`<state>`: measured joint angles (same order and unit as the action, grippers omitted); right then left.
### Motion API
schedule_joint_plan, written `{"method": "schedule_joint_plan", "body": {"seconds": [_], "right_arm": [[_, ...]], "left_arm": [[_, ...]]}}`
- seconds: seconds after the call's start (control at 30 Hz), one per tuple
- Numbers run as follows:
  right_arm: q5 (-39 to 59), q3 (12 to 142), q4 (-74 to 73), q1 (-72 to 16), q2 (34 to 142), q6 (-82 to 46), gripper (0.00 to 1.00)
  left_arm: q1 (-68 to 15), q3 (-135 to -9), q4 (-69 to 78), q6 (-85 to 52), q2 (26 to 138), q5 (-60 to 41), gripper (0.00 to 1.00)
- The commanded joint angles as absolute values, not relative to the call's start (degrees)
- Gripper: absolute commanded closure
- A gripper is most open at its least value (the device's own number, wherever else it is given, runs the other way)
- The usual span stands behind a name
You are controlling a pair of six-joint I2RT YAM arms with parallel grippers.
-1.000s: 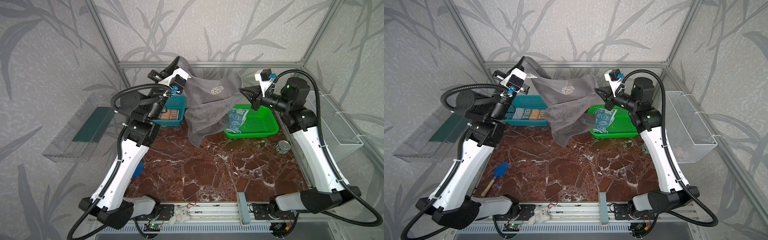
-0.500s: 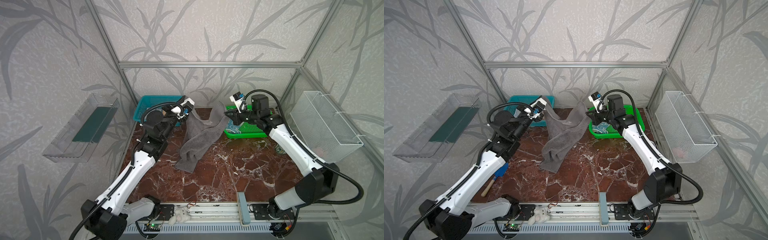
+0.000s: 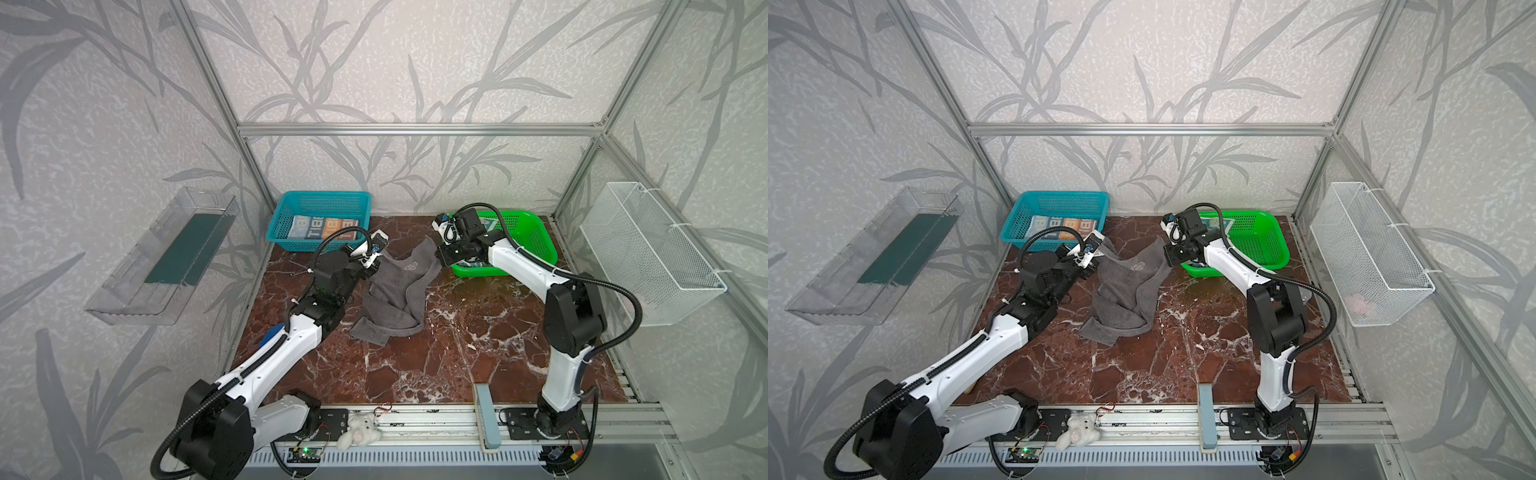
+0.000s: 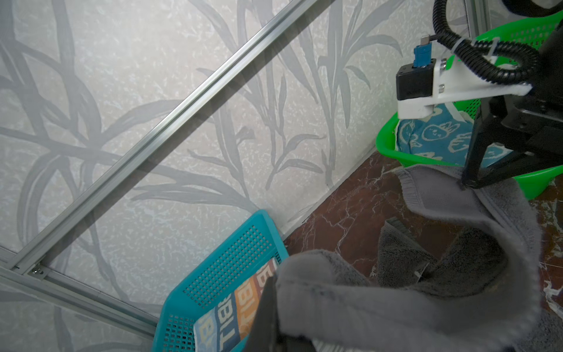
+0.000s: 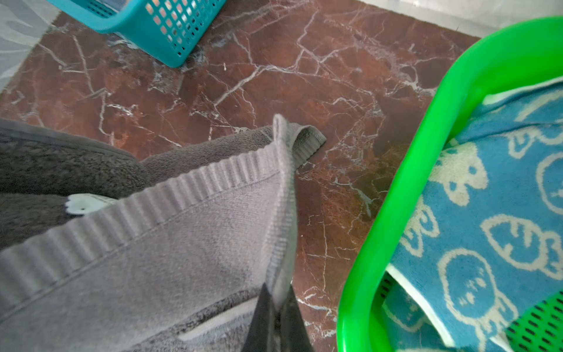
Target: Fold and stack the towels
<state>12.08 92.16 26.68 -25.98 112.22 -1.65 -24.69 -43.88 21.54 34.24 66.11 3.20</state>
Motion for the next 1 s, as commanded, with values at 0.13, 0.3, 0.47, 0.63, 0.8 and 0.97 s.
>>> {"method": "schedule_joint_plan", "body": {"seconds": [0.13,0.3,0.47,0.63,0.8,0.97], "right_arm": [[3.09,98.50,33.12,-26.75,116.66,-4.76,1.00],[-1.55,101.82,37.41,-26.31,119.25,-4.98,1.00],[-3.87,103.37,39.80,-24.54,120.06,-4.98,1.00],[-5.00,103.10,39.81,-22.37,119.79,-4.34,1.00],[-6.60,102.66,39.72,-20.20,119.62,-3.37,1.00],[-7.73,103.26,39.13,-18.42,119.97,-2.20,1.00]], "left_arm": [[-25.57,-43.05,24.07,30.05,67.60,5.10,1.00],[-26.21,-43.13,25.85,28.71,70.33,4.91,1.00],[-27.69,-44.06,28.35,27.70,73.95,4.66,1.00],[-28.99,-45.55,31.30,26.84,78.18,4.70,1.00],[-29.88,-47.49,33.08,26.55,81.60,4.65,1.00],[-30.17,-49.07,33.83,26.76,83.70,4.78,1.00]]}}
